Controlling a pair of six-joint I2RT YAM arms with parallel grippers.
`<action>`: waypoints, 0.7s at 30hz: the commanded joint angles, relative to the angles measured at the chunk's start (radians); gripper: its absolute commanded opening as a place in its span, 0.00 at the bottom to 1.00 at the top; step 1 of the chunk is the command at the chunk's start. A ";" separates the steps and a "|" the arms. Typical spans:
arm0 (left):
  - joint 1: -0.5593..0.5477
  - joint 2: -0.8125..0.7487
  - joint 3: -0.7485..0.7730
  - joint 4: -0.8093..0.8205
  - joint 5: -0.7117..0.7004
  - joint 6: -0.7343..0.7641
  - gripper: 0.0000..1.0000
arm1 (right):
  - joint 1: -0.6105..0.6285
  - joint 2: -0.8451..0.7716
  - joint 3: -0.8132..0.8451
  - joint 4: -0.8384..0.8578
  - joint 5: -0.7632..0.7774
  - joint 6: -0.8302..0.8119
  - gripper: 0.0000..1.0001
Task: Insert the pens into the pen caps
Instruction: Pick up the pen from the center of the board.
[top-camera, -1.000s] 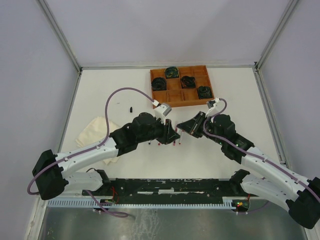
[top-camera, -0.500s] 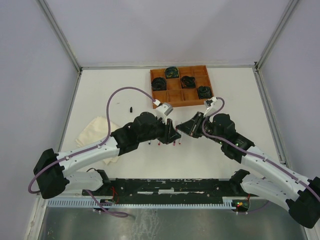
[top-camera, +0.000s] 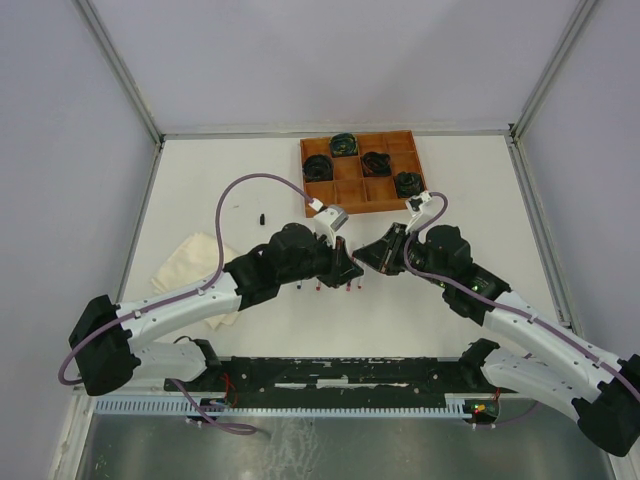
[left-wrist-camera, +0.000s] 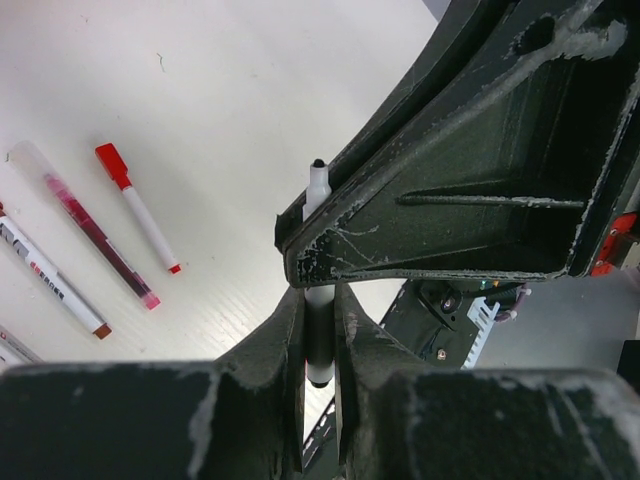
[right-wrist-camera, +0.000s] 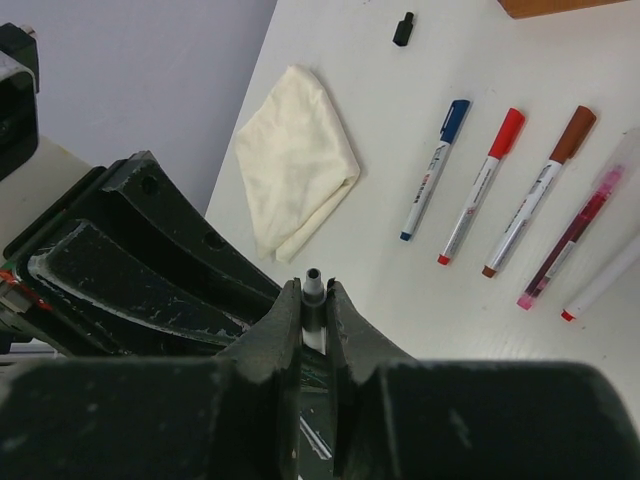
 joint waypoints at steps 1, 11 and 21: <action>0.000 -0.011 0.036 0.001 -0.014 -0.014 0.03 | 0.010 -0.025 0.040 0.084 -0.021 -0.033 0.19; 0.075 -0.093 -0.011 -0.042 -0.067 -0.060 0.03 | 0.011 -0.047 0.027 0.054 0.041 -0.045 0.39; 0.220 -0.316 -0.051 -0.198 -0.113 -0.039 0.03 | 0.011 0.105 0.184 -0.203 0.175 -0.109 0.44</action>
